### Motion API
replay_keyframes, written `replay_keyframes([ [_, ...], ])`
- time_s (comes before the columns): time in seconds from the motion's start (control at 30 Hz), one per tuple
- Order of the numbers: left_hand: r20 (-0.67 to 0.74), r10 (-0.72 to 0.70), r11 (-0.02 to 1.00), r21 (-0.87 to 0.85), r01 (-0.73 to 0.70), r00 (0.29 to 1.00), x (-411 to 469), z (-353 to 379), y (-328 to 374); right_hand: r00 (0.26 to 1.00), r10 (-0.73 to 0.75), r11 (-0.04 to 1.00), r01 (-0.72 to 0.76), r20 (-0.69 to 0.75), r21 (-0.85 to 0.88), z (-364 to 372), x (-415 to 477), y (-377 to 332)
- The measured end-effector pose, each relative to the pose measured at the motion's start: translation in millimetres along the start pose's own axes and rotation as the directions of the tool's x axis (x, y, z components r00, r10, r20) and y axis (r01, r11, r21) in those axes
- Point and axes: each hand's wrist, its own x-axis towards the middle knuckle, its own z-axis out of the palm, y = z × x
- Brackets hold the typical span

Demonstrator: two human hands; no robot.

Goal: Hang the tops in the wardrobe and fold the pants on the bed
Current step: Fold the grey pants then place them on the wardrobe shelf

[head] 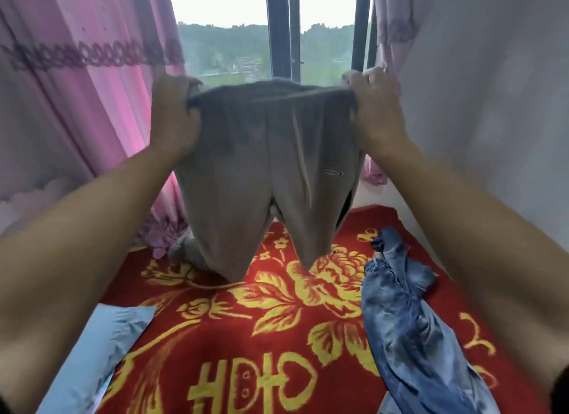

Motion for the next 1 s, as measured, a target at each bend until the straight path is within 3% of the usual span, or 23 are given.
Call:
replay_keyframes([
  [0.1,0.137,0.044,0.998,0.041,-0.05,0.99,-72,6,-14,0.997,-0.023,1.0,0.024,0.079,-0.014,17,-61,6],
  [0.17,0.267,0.028,0.993,0.103,-0.057,0.963,-137,8,-20,0.979,-0.002,0.999,0.01,0.204,-0.038,32,-117,8],
  [0.3,0.574,0.056,0.961,0.191,-0.199,0.817,-281,21,-36,0.878,0.035,0.994,0.017,0.478,-0.105,59,-253,5],
  [0.37,0.697,-0.035,0.968,0.202,-0.15,0.717,-354,33,-42,0.793,0.069,0.991,0.015,0.605,-0.131,69,-321,-2],
  [0.47,0.823,-0.178,0.968,0.245,-0.054,0.539,-454,43,-39,0.579,0.139,0.977,0.054,0.803,-0.208,75,-410,-11],
  [0.53,0.879,-0.225,0.961,0.272,-0.053,0.421,-506,40,-34,0.431,0.146,0.966,0.134,0.89,-0.223,68,-458,-18],
  [0.6,0.908,-0.257,0.956,0.289,-0.051,0.332,-545,31,-24,0.344,0.148,0.96,0.177,0.927,-0.219,59,-496,-25],
  [0.77,0.937,-0.257,0.948,0.292,-0.125,0.238,-584,1,-3,0.278,0.142,0.943,0.255,0.95,-0.215,29,-540,-35],
  [0.9,0.935,-0.245,0.937,0.297,-0.186,0.257,-599,-12,2,0.3,0.134,0.933,0.284,0.944,-0.222,11,-559,-44],
  [1.0,0.946,-0.269,0.927,0.305,-0.219,0.18,-625,-19,7,0.28,0.134,0.948,0.242,0.951,-0.205,1,-587,-50],
])
